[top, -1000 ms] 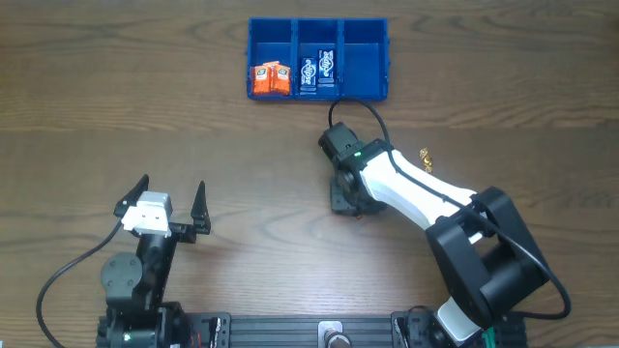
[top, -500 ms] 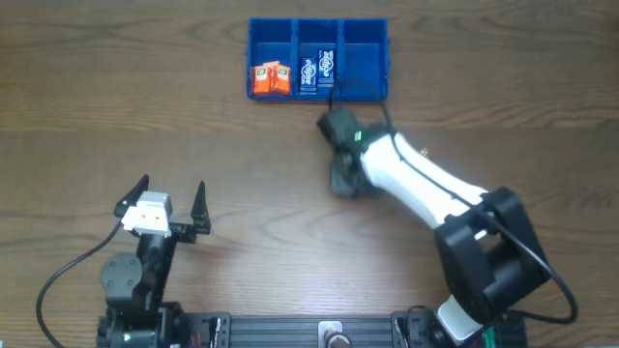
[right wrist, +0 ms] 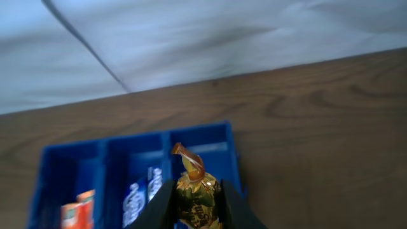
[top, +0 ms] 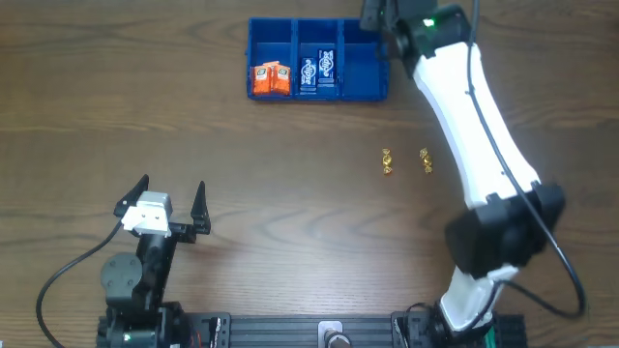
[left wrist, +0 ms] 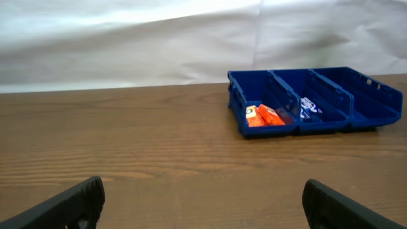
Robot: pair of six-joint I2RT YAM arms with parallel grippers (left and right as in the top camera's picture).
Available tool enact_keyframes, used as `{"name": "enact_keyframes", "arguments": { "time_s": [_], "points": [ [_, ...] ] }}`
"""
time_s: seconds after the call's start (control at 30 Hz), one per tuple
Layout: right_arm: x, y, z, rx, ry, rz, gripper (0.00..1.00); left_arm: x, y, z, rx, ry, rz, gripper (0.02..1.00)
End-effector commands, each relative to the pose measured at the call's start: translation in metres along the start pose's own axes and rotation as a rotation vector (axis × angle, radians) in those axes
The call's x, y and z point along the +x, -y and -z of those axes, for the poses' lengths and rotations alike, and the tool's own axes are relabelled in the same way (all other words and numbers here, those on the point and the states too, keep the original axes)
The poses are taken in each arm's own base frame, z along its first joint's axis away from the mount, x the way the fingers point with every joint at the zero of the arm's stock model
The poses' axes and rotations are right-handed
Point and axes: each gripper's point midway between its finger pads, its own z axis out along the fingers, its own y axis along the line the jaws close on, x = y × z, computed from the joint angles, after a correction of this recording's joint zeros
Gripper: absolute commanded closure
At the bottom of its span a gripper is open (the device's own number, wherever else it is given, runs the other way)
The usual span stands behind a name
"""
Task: Sort Candies Into Trays
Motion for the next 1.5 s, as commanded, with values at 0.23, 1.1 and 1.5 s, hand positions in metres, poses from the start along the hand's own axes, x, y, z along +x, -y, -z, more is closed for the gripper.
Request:
{"name": "enact_keyframes", "arguments": {
  "time_s": [0.23, 1.1, 1.5],
  "points": [
    [0.064, 0.0, -0.093, 0.023, -0.144, 0.064, 0.89, 0.017, 0.002, -0.001, 0.011, -0.05, 0.017, 0.02],
    [0.087, 0.028, -0.008, -0.008, -0.269, 0.171, 0.272, 0.017, 0.002, -0.001, 0.011, -0.05, 0.017, 0.02],
    [0.263, 0.08, -0.007, 0.04, -0.641, 0.144, 0.29, 0.017, 0.002, -0.001, 0.011, -0.05, 0.017, 0.02]
  ]
}}
